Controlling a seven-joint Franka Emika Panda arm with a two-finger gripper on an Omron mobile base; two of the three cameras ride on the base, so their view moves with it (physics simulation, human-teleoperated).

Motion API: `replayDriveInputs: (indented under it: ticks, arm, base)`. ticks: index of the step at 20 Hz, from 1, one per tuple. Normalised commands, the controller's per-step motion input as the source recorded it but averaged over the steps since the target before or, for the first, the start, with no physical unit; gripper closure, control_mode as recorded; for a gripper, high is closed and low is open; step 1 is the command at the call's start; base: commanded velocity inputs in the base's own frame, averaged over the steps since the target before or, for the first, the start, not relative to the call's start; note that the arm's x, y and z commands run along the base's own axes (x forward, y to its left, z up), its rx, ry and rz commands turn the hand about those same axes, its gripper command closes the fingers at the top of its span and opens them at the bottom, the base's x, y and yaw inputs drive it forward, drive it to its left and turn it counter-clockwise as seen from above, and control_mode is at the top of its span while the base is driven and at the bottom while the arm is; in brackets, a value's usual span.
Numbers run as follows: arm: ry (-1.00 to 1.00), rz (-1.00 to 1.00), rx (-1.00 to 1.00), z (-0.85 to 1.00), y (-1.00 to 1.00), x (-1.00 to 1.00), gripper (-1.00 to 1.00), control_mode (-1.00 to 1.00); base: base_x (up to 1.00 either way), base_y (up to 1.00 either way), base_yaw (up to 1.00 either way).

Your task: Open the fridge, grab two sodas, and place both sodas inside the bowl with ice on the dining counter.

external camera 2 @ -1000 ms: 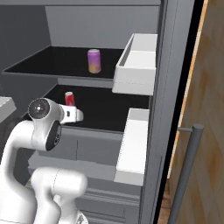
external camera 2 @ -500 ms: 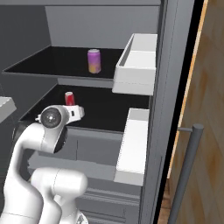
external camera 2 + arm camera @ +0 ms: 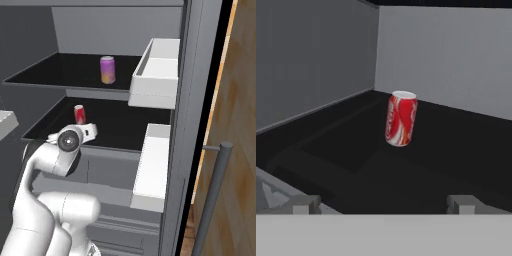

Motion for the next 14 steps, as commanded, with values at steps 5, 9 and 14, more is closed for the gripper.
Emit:
replayDriveInputs:
  ticks: [5,9,14]
  arm:
    - [0.01,0.02,0.00,-0.05,-0.01,0.16,-1.00,-1.00]
    - [0.01,0.00,0.00,0.00,0.00,0.19,-1.00,-1.00]
    - [0.00,0.00,0.00,0.00,0.00,0.18,-1.00,-1.00]
  base:
    - [0.00,0.00,0.00]
    - [0.00,0.00,0.00]
    - [0.00,0.00,0.00]
